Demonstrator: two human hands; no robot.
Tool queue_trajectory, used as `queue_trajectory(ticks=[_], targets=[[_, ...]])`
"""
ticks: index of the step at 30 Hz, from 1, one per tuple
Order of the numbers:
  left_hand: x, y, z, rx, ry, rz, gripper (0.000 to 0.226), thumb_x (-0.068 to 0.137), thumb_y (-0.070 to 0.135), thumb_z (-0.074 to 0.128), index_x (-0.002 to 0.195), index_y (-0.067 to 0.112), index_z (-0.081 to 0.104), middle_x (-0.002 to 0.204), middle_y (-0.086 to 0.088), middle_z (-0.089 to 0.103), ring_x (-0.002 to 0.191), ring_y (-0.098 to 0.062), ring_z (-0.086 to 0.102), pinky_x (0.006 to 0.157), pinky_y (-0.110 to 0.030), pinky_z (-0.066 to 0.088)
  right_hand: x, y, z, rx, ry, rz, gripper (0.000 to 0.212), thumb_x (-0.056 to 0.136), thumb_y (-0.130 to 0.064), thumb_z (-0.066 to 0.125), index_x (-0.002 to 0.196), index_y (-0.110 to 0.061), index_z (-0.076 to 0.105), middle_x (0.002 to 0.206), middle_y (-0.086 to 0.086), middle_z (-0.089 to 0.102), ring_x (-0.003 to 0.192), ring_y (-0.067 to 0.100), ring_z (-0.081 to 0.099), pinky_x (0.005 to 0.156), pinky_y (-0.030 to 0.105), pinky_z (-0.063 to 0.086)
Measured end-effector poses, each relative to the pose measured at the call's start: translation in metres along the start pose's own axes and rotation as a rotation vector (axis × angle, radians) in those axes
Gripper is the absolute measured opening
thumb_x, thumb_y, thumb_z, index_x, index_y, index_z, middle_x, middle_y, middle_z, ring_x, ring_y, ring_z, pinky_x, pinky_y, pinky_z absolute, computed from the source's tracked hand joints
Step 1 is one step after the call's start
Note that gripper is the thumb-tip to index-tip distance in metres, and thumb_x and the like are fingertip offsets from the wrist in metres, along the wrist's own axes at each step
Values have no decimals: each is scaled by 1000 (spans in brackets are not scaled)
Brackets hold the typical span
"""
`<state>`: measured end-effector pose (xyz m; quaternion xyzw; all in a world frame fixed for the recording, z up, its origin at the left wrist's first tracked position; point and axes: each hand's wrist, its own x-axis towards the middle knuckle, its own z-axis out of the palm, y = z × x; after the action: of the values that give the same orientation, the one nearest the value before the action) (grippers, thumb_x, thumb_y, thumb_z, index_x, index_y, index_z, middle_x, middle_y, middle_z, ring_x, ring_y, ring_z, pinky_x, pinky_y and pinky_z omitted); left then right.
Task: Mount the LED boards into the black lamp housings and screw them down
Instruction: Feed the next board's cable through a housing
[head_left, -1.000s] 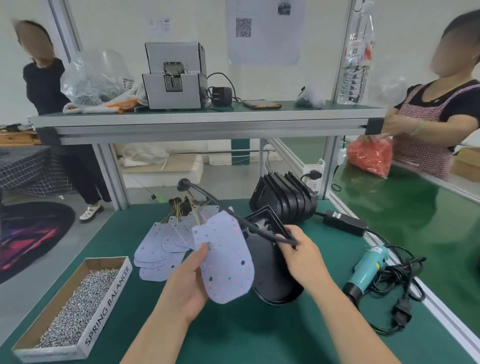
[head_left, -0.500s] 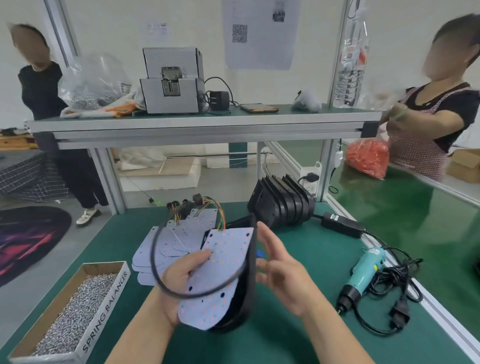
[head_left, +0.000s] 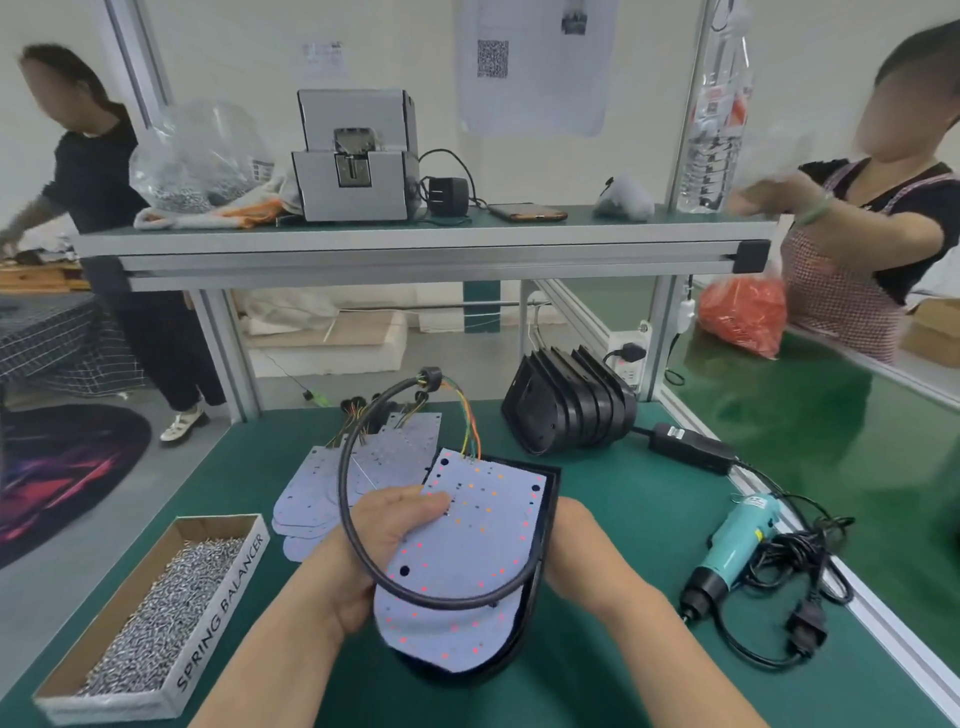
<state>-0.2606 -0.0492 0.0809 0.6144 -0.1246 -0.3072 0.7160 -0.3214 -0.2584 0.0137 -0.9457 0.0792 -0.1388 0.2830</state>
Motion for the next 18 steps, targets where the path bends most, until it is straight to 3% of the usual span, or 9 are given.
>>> queue_trajectory(ticks=[3, 6, 9, 11, 13, 15, 16, 18], targets=[[-3, -2, -1, -79, -4, -7, 32, 77, 17, 64, 95, -6, 76, 105, -28, 72, 85, -36, 74, 68, -38, 62, -2, -1, -8, -124, 50, -27, 20, 97, -24, 46, 113, -20, 59, 119, 1, 64, 102, 35, 62, 76, 38, 47], [-6, -5, -3, -155, 7, -11, 49, 71, 13, 69, 115, -8, 69, 116, -27, 69, 99, -41, 70, 87, -49, 58, 0, 2, -14, -323, 21, 46, 23, 103, -37, 42, 103, -18, 54, 104, 3, 57, 92, 35, 60, 68, 35, 37], [-5, 1, -5, -174, 78, 39, 54, 63, 17, 63, 113, -3, 69, 109, -24, 72, 87, -36, 72, 76, -45, 60, -2, 14, -13, -506, -81, 159, 27, 107, -35, 40, 105, -17, 60, 96, -1, 42, 97, 29, 62, 69, 33, 38], [-4, 10, -12, -215, 138, 90, 46, 61, 18, 61, 104, 4, 71, 103, -20, 74, 81, -34, 73, 74, -43, 59, -6, 24, -17, -637, -148, 271, 20, 104, -18, 45, 113, -15, 62, 106, 1, 46, 105, 26, 62, 73, 34, 42], [-3, 20, -21, -230, 165, 125, 36, 67, 15, 58, 98, 6, 73, 100, -19, 75, 78, -34, 73, 66, -42, 60, -13, 34, -22, -709, -218, 386, 28, 95, -3, 46, 116, -13, 62, 116, 4, 49, 112, 24, 57, 77, 35, 47], [-4, 27, -26, -183, 176, 136, 26, 74, 10, 54, 89, 7, 75, 95, -18, 75, 73, -32, 73, 57, -38, 59, -18, 36, -30, -684, -277, 444, 28, 92, 0, 42, 111, -14, 58, 120, 7, 46, 118, 26, 50, 89, 36, 50], [-4, 27, -27, -134, 183, 127, 25, 72, 11, 55, 87, 6, 74, 93, -17, 75, 72, -32, 71, 58, -37, 59, -18, 32, -36, -631, -260, 447, 25, 92, -1, 40, 107, -15, 55, 120, 8, 44, 119, 28, 47, 94, 37, 49], [-5, 25, -22, -17, 217, 87, 33, 59, 13, 59, 90, 5, 67, 87, -19, 68, 73, -32, 64, 69, -36, 53, -14, 18, -49, -393, -8, 336, 30, 93, -3, 44, 117, -15, 58, 127, 7, 47, 120, 26, 48, 97, 37, 46]])
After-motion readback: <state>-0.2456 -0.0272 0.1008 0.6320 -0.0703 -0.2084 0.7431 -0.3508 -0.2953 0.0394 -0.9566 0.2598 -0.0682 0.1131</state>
